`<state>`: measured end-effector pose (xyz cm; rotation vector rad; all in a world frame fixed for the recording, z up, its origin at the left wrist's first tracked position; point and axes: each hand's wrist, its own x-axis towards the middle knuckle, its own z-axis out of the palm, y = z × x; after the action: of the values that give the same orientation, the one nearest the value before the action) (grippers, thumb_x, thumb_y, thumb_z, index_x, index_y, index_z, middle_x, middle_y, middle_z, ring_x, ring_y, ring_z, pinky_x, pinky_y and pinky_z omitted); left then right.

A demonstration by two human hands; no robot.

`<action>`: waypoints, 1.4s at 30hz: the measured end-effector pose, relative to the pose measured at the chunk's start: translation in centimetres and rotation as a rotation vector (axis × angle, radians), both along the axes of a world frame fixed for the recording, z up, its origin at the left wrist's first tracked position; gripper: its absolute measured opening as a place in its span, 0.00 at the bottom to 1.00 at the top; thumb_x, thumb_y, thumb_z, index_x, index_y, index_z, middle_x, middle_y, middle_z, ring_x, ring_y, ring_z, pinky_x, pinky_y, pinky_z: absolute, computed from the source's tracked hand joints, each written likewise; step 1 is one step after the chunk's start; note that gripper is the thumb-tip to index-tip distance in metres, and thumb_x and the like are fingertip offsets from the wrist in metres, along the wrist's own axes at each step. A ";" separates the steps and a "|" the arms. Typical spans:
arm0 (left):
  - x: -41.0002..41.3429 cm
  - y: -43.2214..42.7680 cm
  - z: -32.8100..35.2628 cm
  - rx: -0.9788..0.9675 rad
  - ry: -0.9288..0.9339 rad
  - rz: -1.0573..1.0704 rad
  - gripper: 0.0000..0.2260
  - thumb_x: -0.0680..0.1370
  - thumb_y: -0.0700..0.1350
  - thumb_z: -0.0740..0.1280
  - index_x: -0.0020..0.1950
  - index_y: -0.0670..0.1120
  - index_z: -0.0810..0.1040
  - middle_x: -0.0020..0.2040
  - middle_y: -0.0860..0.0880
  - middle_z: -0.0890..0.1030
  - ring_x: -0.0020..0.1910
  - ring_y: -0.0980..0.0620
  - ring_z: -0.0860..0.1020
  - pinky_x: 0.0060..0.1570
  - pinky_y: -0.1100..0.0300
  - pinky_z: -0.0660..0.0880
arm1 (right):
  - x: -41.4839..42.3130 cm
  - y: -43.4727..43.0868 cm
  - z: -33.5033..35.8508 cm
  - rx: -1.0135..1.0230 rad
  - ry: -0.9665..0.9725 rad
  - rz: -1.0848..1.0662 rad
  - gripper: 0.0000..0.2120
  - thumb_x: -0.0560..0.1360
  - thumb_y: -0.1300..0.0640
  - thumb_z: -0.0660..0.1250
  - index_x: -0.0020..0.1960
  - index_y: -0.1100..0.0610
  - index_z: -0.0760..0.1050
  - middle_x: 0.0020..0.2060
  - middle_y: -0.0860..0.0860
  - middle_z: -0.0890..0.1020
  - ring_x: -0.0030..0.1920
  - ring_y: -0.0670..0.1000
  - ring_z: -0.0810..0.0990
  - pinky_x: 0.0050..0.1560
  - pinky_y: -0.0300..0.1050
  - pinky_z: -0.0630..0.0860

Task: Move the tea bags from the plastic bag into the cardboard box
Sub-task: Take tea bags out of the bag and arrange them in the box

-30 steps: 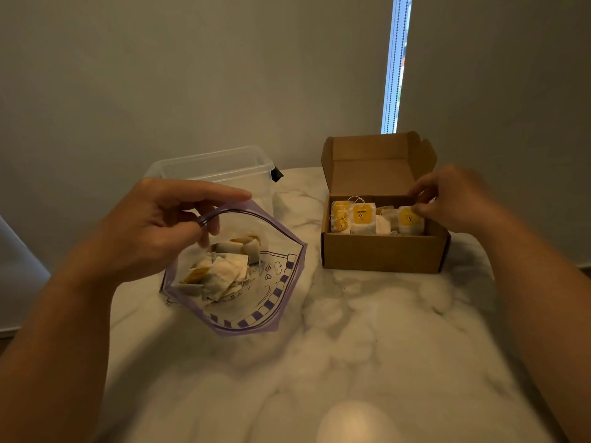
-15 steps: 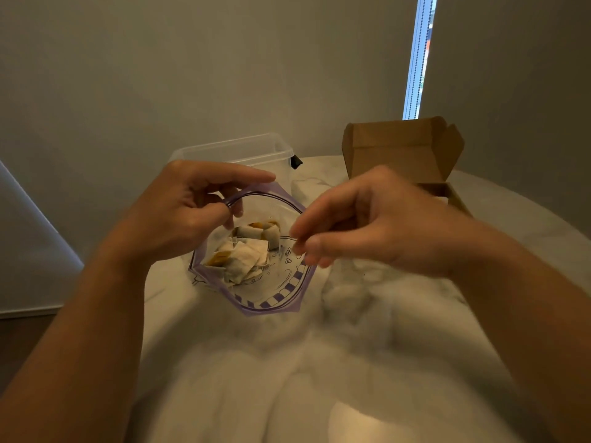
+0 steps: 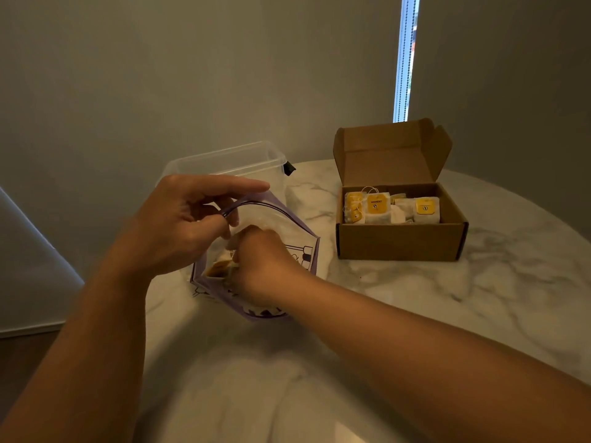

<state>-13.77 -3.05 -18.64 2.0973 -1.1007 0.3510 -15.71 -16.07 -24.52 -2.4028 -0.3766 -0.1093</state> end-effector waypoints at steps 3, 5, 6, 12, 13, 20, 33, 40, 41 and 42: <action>0.0 0.0 0.0 0.005 0.002 -0.009 0.27 0.68 0.40 0.60 0.62 0.60 0.78 0.55 0.49 0.83 0.46 0.46 0.81 0.40 0.52 0.81 | 0.9 0.9 -0.9 -0.009 -0.072 -0.044 0.12 0.77 0.61 0.67 0.60 0.59 0.76 0.53 0.56 0.79 0.51 0.54 0.78 0.53 0.45 0.77; 0.1 0.0 -0.1 0.009 0.003 -0.019 0.27 0.68 0.40 0.59 0.63 0.60 0.78 0.56 0.51 0.83 0.44 0.47 0.81 0.40 0.55 0.80 | 1.4 1.3 -1.6 -0.014 -0.112 -0.075 0.08 0.78 0.60 0.66 0.56 0.60 0.78 0.49 0.55 0.81 0.47 0.54 0.79 0.50 0.45 0.77; 0.1 0.0 -0.1 0.009 -0.001 -0.016 0.28 0.68 0.38 0.59 0.63 0.60 0.78 0.56 0.52 0.83 0.44 0.47 0.81 0.40 0.56 0.80 | 1.5 1.6 -1.9 -0.038 -0.132 -0.083 0.07 0.78 0.60 0.65 0.54 0.60 0.79 0.47 0.55 0.81 0.46 0.54 0.79 0.49 0.45 0.77; 0.0 -0.2 -0.3 0.019 -0.012 -0.003 0.28 0.68 0.34 0.59 0.62 0.56 0.80 0.50 0.57 0.83 0.44 0.46 0.81 0.40 0.56 0.80 | 0.1 0.7 -1.8 -0.067 -0.130 0.028 0.15 0.78 0.48 0.64 0.39 0.56 0.66 0.32 0.48 0.67 0.33 0.49 0.66 0.41 0.43 0.64; 0.0 -0.3 -0.3 0.026 -0.012 0.003 0.28 0.68 0.34 0.59 0.62 0.55 0.80 0.49 0.59 0.83 0.44 0.46 0.81 0.40 0.57 0.80 | -0.1 0.7 -1.7 -0.056 -0.133 0.048 0.15 0.78 0.46 0.63 0.41 0.56 0.66 0.31 0.48 0.66 0.33 0.49 0.65 0.42 0.43 0.63; -0.2 -0.3 -0.3 0.021 -0.010 0.018 0.28 0.67 0.34 0.59 0.62 0.55 0.80 0.50 0.56 0.83 0.45 0.48 0.81 0.42 0.57 0.81 | 0.7 1.5 -2.6 -0.097 -0.187 0.044 0.14 0.79 0.49 0.60 0.49 0.60 0.73 0.37 0.53 0.71 0.41 0.50 0.70 0.41 0.44 0.67; -0.3 -0.4 -0.1 0.027 0.025 0.008 0.27 0.69 0.37 0.61 0.62 0.60 0.78 0.54 0.52 0.84 0.45 0.46 0.81 0.40 0.53 0.81 | -5.2 -5.9 1.2 0.141 -0.102 -0.001 0.06 0.73 0.59 0.73 0.50 0.54 0.84 0.44 0.49 0.84 0.44 0.45 0.82 0.46 0.38 0.81; -0.6 -0.5 0.0 0.028 0.040 -0.006 0.24 0.67 0.46 0.60 0.61 0.60 0.80 0.47 0.60 0.83 0.43 0.51 0.81 0.40 0.60 0.80 | -5.6 -12.2 4.4 0.759 0.203 0.192 0.08 0.71 0.66 0.72 0.50 0.64 0.81 0.45 0.57 0.85 0.46 0.56 0.85 0.45 0.48 0.83; -0.5 -0.5 0.1 0.026 0.036 -0.007 0.24 0.68 0.44 0.61 0.61 0.62 0.79 0.46 0.61 0.82 0.43 0.52 0.81 0.39 0.62 0.79 | -5.5 -13.0 4.8 0.818 0.189 0.205 0.09 0.70 0.66 0.72 0.49 0.63 0.81 0.44 0.57 0.85 0.45 0.56 0.85 0.45 0.48 0.82; -0.5 -0.5 0.1 0.025 0.032 -0.005 0.25 0.68 0.41 0.62 0.61 0.63 0.78 0.46 0.60 0.82 0.43 0.52 0.80 0.39 0.62 0.79 | -5.4 -13.9 5.2 0.874 0.161 0.203 0.09 0.68 0.65 0.72 0.48 0.63 0.81 0.43 0.57 0.85 0.44 0.55 0.85 0.44 0.49 0.82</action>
<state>-14.22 -3.52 -18.58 2.1146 -1.0973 0.3017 -21.07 -30.00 -19.32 -1.4923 -0.3901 0.0150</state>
